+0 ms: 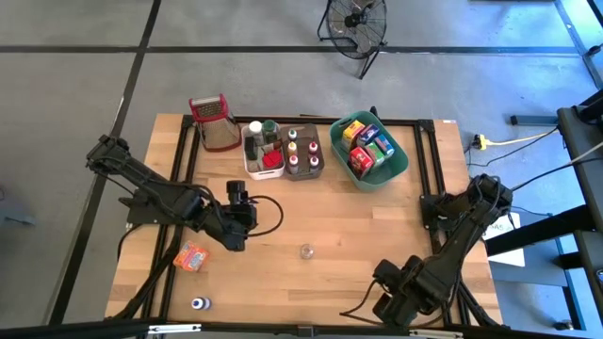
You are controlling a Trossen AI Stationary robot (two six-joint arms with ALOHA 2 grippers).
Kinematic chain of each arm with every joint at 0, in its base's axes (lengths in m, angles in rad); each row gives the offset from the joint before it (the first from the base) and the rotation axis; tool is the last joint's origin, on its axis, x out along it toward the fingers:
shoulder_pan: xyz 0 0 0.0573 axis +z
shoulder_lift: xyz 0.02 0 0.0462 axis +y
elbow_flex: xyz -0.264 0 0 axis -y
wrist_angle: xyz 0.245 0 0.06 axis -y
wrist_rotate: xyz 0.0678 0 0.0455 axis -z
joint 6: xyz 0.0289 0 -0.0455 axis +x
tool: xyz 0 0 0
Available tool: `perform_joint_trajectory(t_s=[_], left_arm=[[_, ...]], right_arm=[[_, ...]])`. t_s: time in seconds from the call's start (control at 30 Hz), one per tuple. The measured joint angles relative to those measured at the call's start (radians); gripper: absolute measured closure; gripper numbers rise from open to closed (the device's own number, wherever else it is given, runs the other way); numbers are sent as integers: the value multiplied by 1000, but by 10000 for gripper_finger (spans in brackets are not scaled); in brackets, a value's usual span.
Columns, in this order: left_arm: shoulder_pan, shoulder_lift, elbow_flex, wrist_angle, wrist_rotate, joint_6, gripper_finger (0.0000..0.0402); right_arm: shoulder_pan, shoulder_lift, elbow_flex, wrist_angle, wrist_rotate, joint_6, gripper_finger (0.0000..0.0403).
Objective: Pick & Place Kitchen Items
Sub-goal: Put the yellow food coloring bottle into the middle black transparent bin
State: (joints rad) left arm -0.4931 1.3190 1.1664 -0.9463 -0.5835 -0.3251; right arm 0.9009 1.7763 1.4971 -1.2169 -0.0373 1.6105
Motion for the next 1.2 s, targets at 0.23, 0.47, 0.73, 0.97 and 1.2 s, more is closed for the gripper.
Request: perform_joint_trajectory(t_s=[0.23, 0.47, 0.73, 0.97, 1.2], left_arm=[[25, 0, 0, 0, 3, 24, 121], [75, 0, 0, 0, 40, 40, 121], [113, 0, 0, 6, 61, 59, 121], [138, 0, 0, 7, 62, 104, 121], [161, 0, 0, 9, 62, 156, 121]], right_arm=[[31, 0, -44, 44, 10, 83, 149], [32, 0, -101, 119, 10, 89, 149], [32, 0, -151, 172, 6, 81, 149], [22, 0, -211, 247, 7, 78, 149], [19, 0, -297, 333, -3, 88, 149]])
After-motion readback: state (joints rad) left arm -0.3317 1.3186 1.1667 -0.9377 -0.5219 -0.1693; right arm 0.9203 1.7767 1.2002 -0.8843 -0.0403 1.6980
